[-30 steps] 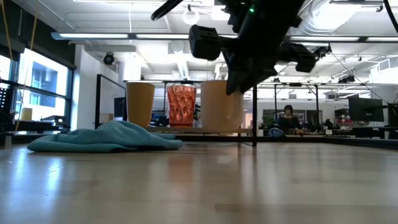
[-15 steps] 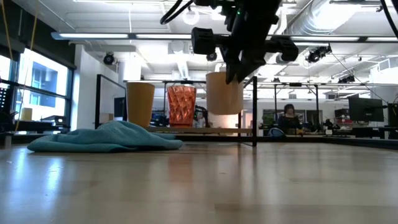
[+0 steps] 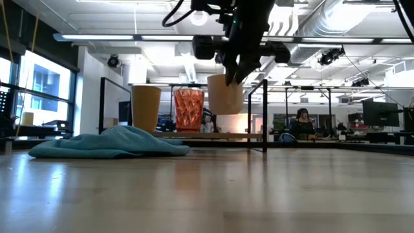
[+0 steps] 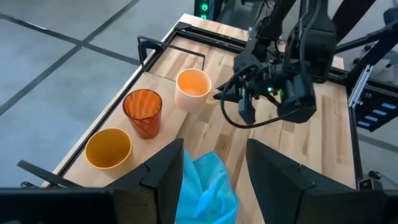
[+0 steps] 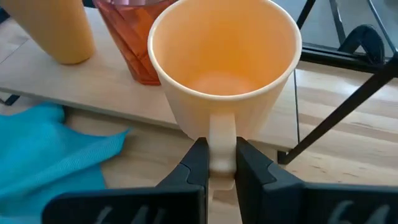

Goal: Stack small to large cups/mugs on shelf
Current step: Put the yellow mug on the shelf

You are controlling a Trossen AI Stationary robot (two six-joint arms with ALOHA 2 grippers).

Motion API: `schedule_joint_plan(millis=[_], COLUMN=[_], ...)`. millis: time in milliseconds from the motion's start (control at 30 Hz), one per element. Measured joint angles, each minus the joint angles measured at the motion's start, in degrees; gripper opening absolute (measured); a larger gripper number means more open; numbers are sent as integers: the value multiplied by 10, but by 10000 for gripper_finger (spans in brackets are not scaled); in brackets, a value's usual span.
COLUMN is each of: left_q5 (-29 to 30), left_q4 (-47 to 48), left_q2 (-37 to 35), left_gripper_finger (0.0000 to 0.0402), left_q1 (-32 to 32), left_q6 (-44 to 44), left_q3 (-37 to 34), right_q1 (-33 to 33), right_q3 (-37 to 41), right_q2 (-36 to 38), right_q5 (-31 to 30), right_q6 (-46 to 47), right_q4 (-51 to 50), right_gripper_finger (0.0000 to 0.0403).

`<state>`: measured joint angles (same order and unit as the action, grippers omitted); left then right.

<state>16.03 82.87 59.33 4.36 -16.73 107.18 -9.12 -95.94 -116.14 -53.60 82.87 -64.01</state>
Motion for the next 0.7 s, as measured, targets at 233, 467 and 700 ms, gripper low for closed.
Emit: schedule_joint_plan(millis=[233, 467, 700], left_q5=[0, 0, 0], left_q4=[1, 1, 0], left_q2=[-11, -12, -11], left_gripper_finger=[163, 163, 163], left_q1=[0, 0, 0], left_q6=[-15, -16, -18], left_q3=[0, 0, 0], right_q1=[17, 36, 55], right_q3=[0, 0, 4], right_q2=[0, 0, 0], right_q5=[-1, 22, 24], right_q6=[0, -14, -19], right_q4=[-6, -5, 3], right_gripper_finger=[19, 19, 19])
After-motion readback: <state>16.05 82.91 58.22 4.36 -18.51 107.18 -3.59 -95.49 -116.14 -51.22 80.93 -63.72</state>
